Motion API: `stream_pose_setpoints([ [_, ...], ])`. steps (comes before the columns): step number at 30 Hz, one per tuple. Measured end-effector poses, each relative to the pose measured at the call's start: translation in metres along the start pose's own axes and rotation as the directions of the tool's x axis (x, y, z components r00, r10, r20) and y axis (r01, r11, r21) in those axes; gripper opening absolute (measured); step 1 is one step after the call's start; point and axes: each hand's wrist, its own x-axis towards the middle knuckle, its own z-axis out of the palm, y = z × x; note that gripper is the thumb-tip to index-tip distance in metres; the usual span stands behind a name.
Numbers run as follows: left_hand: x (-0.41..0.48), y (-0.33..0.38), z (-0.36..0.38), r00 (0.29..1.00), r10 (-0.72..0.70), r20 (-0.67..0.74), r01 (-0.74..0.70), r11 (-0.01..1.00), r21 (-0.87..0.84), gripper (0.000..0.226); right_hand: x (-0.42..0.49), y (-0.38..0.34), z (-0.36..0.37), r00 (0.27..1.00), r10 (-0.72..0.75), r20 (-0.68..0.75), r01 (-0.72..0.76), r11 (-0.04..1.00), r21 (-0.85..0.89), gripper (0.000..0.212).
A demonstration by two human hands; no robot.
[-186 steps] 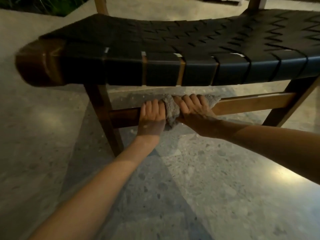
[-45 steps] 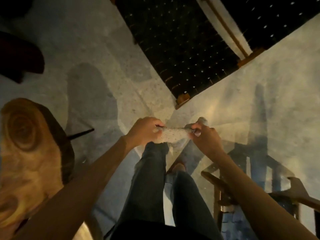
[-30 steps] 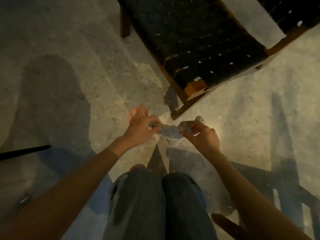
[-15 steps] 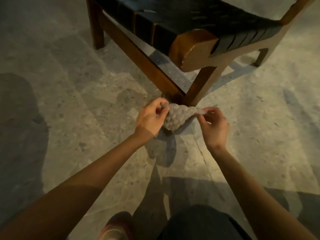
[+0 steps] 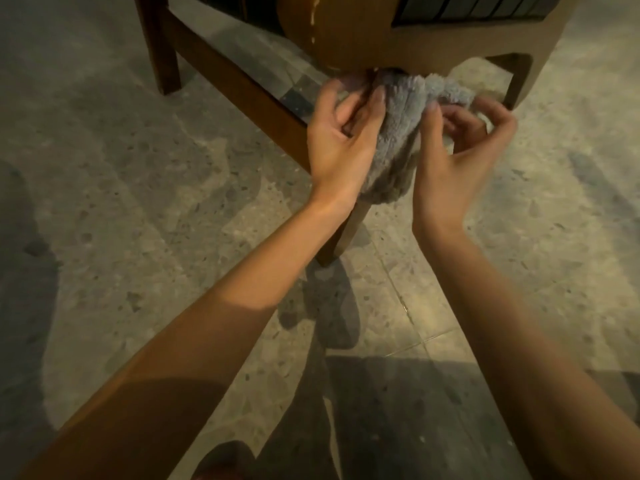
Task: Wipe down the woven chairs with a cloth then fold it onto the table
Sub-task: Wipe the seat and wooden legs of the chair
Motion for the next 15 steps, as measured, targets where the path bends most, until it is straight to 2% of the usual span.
stream_pose_setpoints([
  [4,0.002,-0.006,-0.002,0.999,0.029,0.022,-0.031,0.997,0.067,0.034,-0.007,0.005,0.008,0.995,-0.046,0.086,0.05,0.998,-0.038,0.042],
  [8,-0.002,-0.016,-0.017,0.995,0.076,0.063,-0.087,0.976,0.199,0.036,-0.01,0.014,0.011,0.994,-0.047,0.094,0.059,0.989,-0.132,0.042],
  [11,-0.021,-0.035,-0.035,0.989,0.129,0.067,-0.145,0.915,0.377,0.037,-0.028,0.035,0.002,0.989,-0.047,0.139,0.084,0.958,-0.273,0.038],
  [15,-0.05,-0.07,-0.063,0.988,0.158,0.002,-0.134,0.833,0.537,0.03,-0.06,0.074,-0.012,0.963,0.054,0.263,0.043,0.935,-0.351,0.038],
])
